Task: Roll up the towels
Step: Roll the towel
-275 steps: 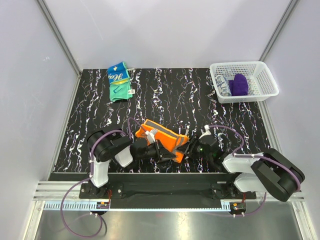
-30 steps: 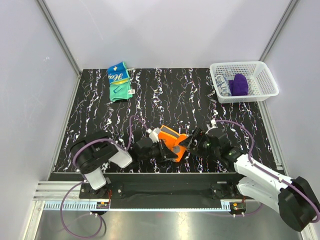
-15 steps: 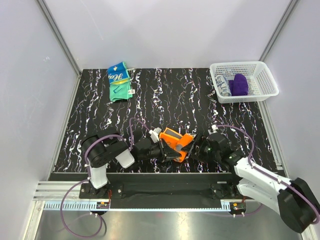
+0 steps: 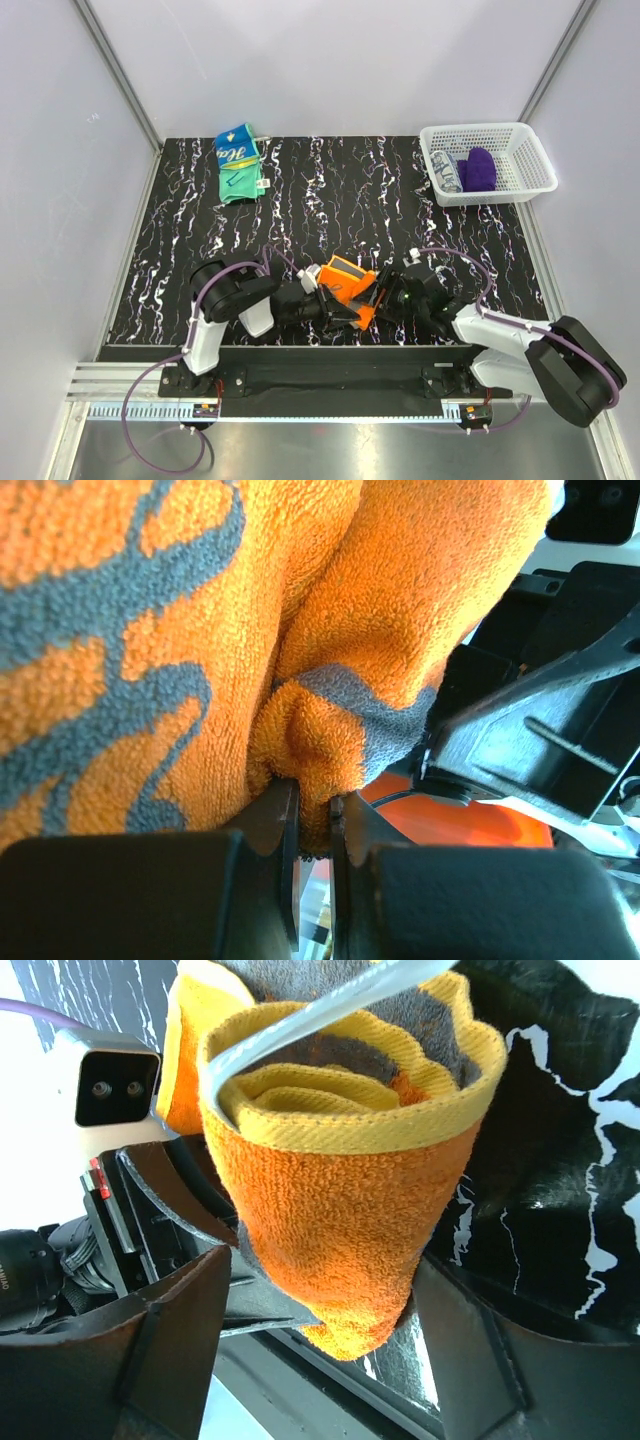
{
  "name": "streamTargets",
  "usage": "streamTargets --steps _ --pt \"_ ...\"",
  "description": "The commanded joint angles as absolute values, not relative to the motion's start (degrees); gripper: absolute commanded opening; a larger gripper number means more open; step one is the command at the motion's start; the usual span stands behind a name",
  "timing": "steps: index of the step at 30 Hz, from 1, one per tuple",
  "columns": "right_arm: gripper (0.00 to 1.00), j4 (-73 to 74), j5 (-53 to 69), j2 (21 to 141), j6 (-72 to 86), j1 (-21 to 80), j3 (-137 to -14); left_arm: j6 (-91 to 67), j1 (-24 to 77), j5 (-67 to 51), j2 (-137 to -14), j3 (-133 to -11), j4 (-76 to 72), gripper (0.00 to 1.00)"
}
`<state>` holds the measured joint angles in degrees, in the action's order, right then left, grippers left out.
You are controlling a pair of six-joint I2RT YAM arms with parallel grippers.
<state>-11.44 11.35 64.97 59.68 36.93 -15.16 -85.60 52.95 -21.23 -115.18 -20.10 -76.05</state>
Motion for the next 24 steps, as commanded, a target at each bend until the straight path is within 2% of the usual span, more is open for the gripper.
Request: streamTargets --steps 1,7,9,12,15,17,19,20,22,23,24 --pt "0.78 -13.1 9.2 66.4 58.7 38.1 -16.9 -86.7 52.8 -22.4 -117.8 -19.3 -91.0 0.01" --pt "0.59 -13.7 8.4 69.3 58.2 39.3 -17.7 -85.6 52.8 -22.8 -116.0 -19.5 -88.7 0.02" --pt "0.59 -13.4 7.7 69.6 57.8 39.4 -17.9 -84.8 52.8 -22.7 -114.4 -19.3 -87.3 0.02" --pt "0.66 -10.9 5.7 69.1 56.8 39.4 -18.8 -83.9 52.7 -22.9 -113.0 -19.1 -85.1 0.02" --pt "0.65 -9.8 5.4 69.3 55.6 39.4 -19.9 -83.9 52.7 -23.4 -112.9 -18.9 -85.1 0.02" --pt "0.52 -9.8 5.8 69.9 55.4 39.4 -20.1 -83.7 52.7 -23.7 -112.9 -18.7 -85.2 0.04" --pt "0.41 -9.9 6.2 70.7 55.5 39.4 -20.6 -82.8 52.7 -24.2 -112.2 -19.0 -83.6 0.08" --pt "0.38 -9.8 6.5 70.9 55.5 39.4 -20.5 -81.2 52.7 -24.3 -110.7 -19.1 -82.2 0.14" --pt "0.34 -9.2 6.8 70.9 55.5 39.4 -20.7 -78.8 52.7 -24.2 -108.2 -19.4 -75.2 0.20" --pt "0.34 -8.3 6.8 70.7 55.5 39.4 -20.8 -76.0 52.7 -23.6 -104.9 -19.4 -72.4 0.29" --pt "0.34 -7.7 6.8 70.3 55.5 39.4 -21.1 -74.5 52.7 -23.1 -103.2 -19.5 -69.4 0.32"
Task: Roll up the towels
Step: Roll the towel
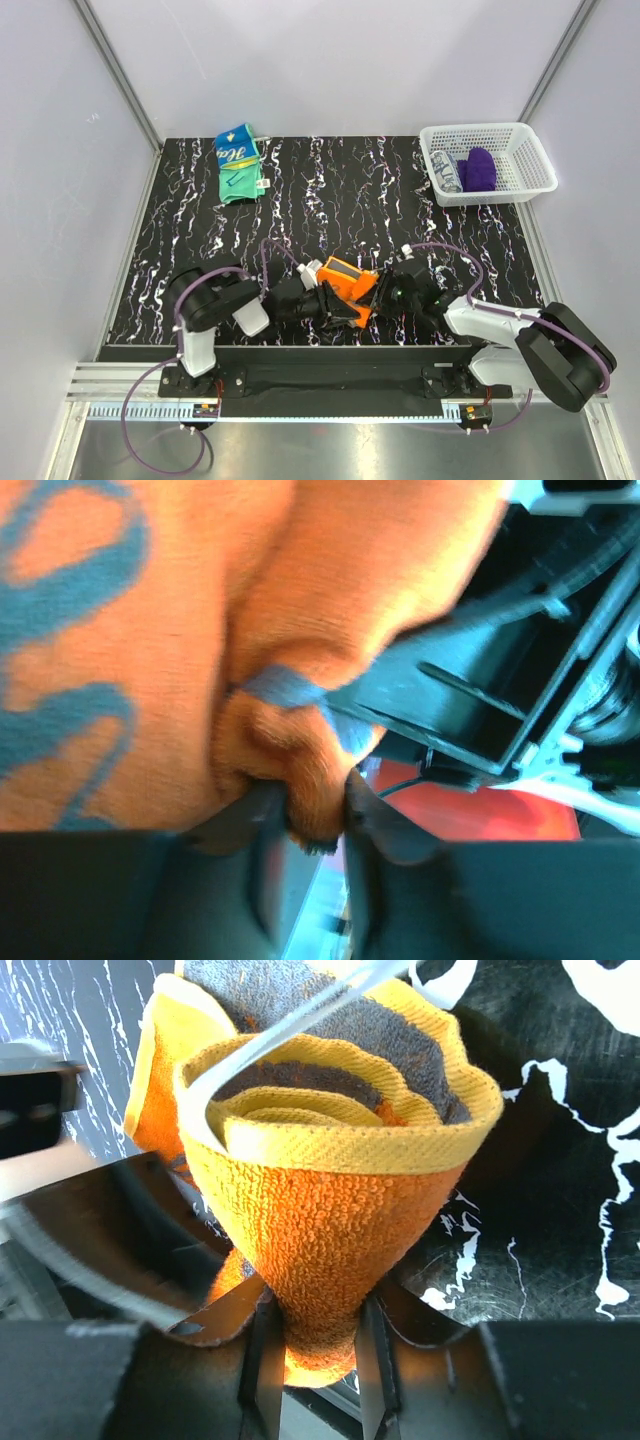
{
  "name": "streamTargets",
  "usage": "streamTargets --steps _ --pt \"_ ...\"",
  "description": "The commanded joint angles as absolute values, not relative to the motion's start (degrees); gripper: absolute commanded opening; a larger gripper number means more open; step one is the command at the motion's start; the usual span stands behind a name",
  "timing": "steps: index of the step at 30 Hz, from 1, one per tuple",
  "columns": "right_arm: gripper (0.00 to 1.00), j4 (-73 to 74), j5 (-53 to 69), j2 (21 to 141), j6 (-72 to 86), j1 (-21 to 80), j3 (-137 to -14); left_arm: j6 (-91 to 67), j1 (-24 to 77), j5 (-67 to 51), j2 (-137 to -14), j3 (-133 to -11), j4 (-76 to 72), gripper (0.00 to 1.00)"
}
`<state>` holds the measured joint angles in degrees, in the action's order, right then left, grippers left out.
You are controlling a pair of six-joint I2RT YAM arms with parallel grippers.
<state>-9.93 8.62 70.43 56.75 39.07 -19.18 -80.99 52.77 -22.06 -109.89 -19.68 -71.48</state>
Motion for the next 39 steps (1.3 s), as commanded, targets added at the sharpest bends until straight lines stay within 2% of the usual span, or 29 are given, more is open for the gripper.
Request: streamTargets --steps 1,3,9,10,12,13,16,19,23,31,39 --pt "0.34 -6.9 6.8 69.5 55.4 39.3 -21.3 -73.0 52.7 -22.6 -101.4 -19.9 -63.1 0.36" --pt "0.34 -4.1 6.3 68.7 55.0 39.4 -22.3 -68.0 52.8 -20.8 -95.9 -20.8 -55.8 0.43" --pt "0.33 2.2 5.7 66.9 54.4 39.4 -24.4 -52.7 53.8 -11.3 -83.8 -28.0 -23.1 0.48" --pt "0.33 2.5 5.8 67.0 54.5 39.3 -24.7 -49.3 54.4 -6.4 -81.2 -30.2 -15.0 0.48" --pt "0.33 4.0 5.8 67.4 54.7 39.4 -25.6 -46.3 56.8 -0.6 -79.0 -32.2 -8.4 0.48" --pt "0.33 4.5 5.8 67.7 54.8 39.4 -25.8 -45.0 58.3 6.6 -77.1 -34.3 -2.7 0.48" --pt "0.33 6.9 5.8 69.1 55.2 39.4 -27.5 -40.8 65.3 16.7 -75.2 -37.7 3.7 0.48" --pt "0.32 9.0 6.1 70.7 55.4 39.4 -29.4 -36.7 72.8 29.6 -76.5 -41.3 6.2 0.50" --pt "0.31 11.4 6.2 72.1 55.6 39.5 -31.3 -32.1 79.8 36.2 -81.3 -45.2 5.7 0.54" --pt "0.30 12.1 6.4 72.2 55.6 39.5 -31.7 -31.9 83.6 37.6 -94.2 -53.4 5.8 0.62" --pt "0.28 12.2 7.2 72.2 55.9 39.6 -31.3 -32.9 83.8 41.0 -100.3 -57.4 9.0 0.66"
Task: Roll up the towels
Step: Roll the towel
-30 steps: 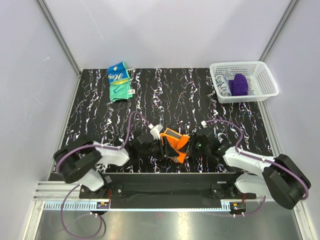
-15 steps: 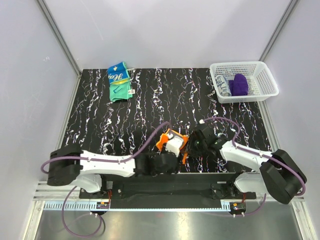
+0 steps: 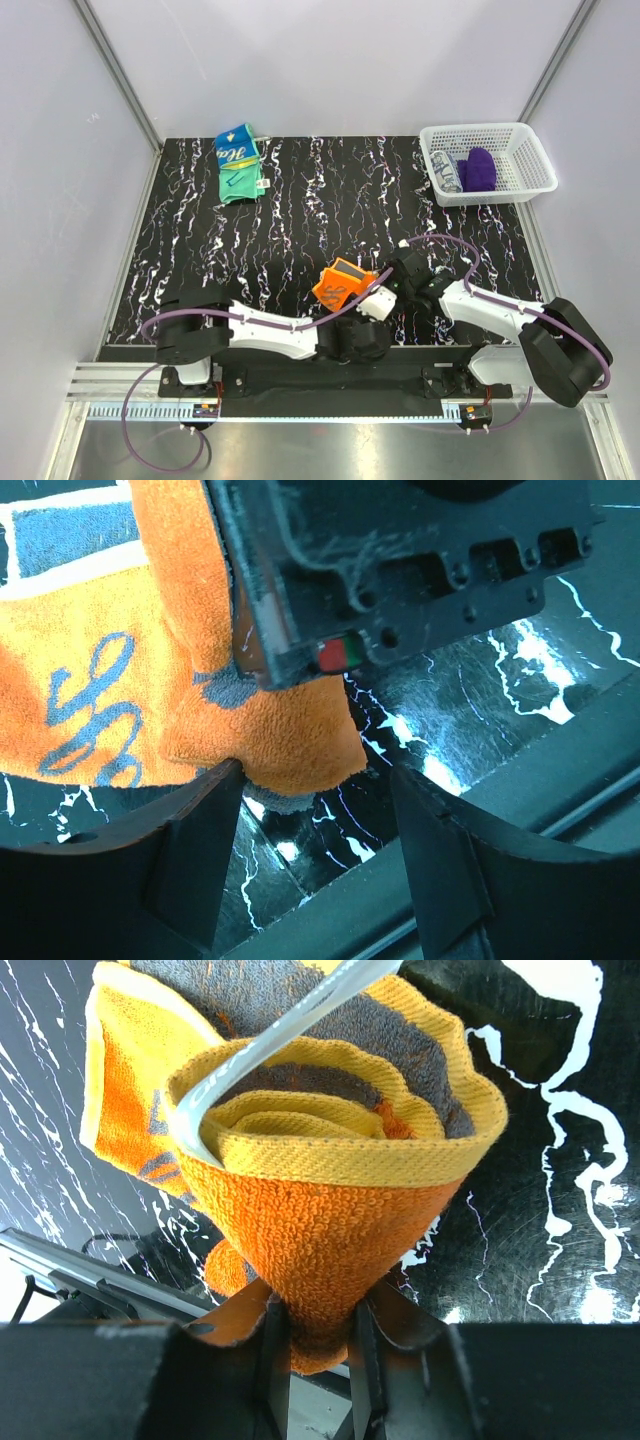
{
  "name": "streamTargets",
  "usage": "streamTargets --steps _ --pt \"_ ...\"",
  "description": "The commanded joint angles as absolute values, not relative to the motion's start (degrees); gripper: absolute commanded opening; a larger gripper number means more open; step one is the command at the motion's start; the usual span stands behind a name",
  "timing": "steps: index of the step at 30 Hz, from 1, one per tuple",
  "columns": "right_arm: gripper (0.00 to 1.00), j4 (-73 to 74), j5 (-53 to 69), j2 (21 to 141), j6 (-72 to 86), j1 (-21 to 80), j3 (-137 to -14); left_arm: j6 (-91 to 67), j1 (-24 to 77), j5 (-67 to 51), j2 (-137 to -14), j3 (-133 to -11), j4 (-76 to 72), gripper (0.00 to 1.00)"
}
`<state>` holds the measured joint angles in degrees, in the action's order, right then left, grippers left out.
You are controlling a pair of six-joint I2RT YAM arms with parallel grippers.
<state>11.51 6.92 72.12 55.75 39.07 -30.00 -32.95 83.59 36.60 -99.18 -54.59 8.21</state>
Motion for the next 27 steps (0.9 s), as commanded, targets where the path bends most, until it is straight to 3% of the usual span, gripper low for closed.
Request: streamTargets --steps 1,7,10,15,20,22,25,27 --pt "0.28 12.0 7.5 72.2 55.8 39.6 -31.1 -32.8 83.8 41.2 -101.2 -57.7 9.2 0.67" --pt "0.27 11.6 8.5 72.1 56.0 39.6 -30.8 -34.8 83.8 43.1 -105.5 -61.3 13.8 0.63" --pt "0.27 12.2 8.8 71.6 56.0 39.6 -30.8 -36.2 83.8 44.4 -106.3 -62.1 15.7 0.50" --pt "0.27 12.6 9.6 71.0 55.7 39.7 -30.3 -36.9 83.8 45.8 -105.2 -61.5 16.5 0.19" --pt "0.28 13.1 9.8 70.8 55.7 39.8 -29.9 -35.9 83.8 44.6 -104.4 -61.3 15.7 0.03" --pt "0.40 14.4 8.9 70.4 55.5 39.8 -30.1 -35.2 83.8 42.6 -103.4 -60.6 14.5 0.00" --pt "0.70 17.7 6.6 69.6 54.8 39.7 -31.6 -34.8 83.7 39.7 -101.5 -59.4 12.9 0.00" --pt "0.77 19.6 5.3 68.6 54.8 39.8 -32.7 -34.7 83.4 38.3 -99.9 -58.1 11.7 0.00"
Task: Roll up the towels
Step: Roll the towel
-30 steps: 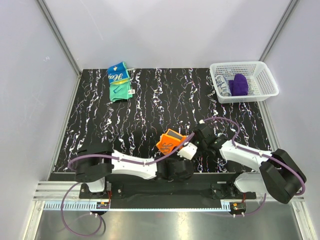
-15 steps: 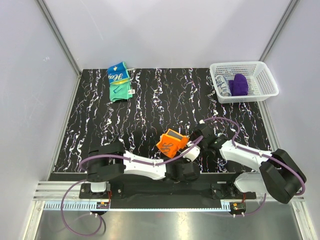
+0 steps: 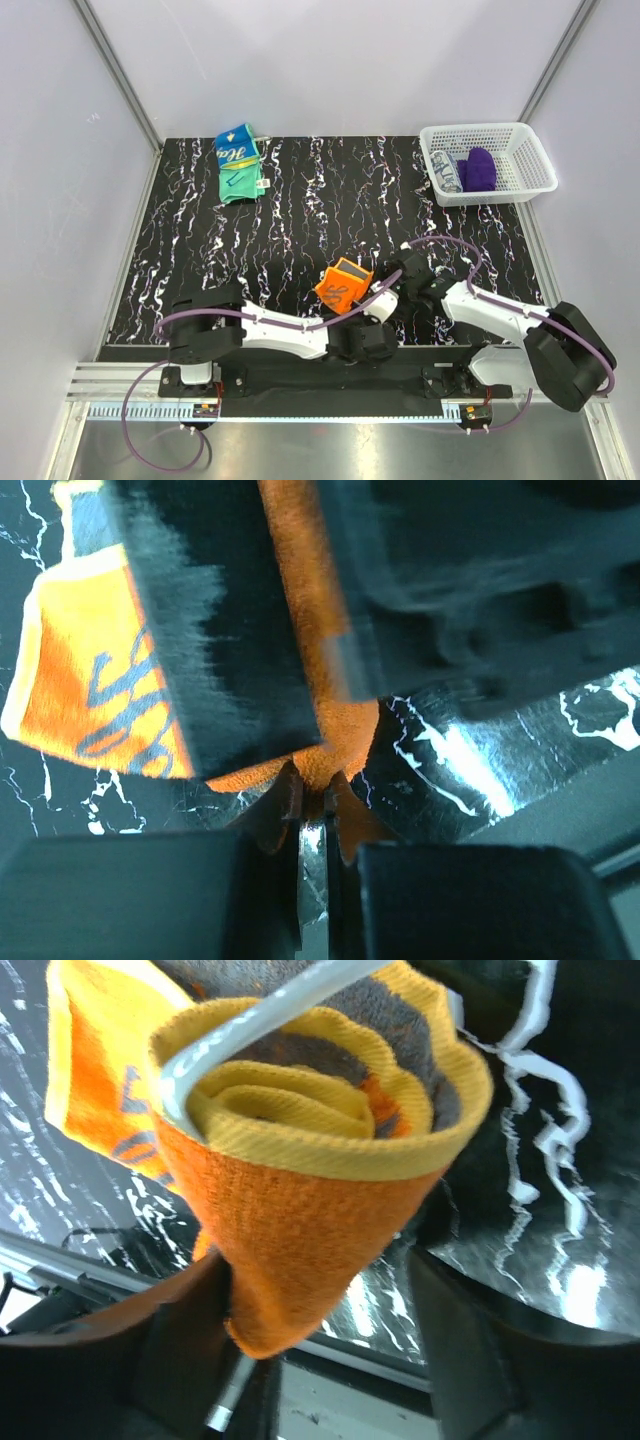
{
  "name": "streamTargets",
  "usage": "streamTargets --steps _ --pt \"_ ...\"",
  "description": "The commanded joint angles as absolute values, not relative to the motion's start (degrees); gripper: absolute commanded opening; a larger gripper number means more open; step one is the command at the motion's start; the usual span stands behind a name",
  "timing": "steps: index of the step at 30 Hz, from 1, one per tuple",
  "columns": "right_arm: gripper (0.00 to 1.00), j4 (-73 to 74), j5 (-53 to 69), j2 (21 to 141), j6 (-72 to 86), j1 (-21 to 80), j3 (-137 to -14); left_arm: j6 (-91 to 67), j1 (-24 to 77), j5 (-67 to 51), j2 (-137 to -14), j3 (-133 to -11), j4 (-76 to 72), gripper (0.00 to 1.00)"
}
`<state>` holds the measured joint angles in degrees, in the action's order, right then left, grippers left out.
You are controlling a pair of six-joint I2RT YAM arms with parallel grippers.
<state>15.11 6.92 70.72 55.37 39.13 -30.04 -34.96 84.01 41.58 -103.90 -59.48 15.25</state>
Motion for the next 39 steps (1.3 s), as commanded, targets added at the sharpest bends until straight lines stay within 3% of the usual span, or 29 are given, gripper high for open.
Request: streamTargets --steps 1,8,16,30,39 --pt "0.82 22.0 3.1 68.0 54.8 39.8 -33.0 -34.9 83.2 37.1 -99.3 -57.6 11.5 0.00" --pt "0.91 30.7 -9.4 56.3 59.0 39.8 -34.2 -36.5 79.9 29.8 -94.0 -52.7 7.5 0.00" --pt "0.92 31.6 -14.1 44.6 57.2 39.8 -34.9 -40.7 75.6 19.6 -91.6 -48.6 2.1 0.00" --pt "0.90 20.8 -4.1 39.9 58.4 39.8 -26.0 -49.7 62.3 -7.9 -83.1 -35.8 -20.5 0.00" --pt "0.88 12.9 1.3 42.4 58.6 39.7 -22.4 -54.3 58.5 -14.7 -88.3 -34.7 -26.8 0.00"
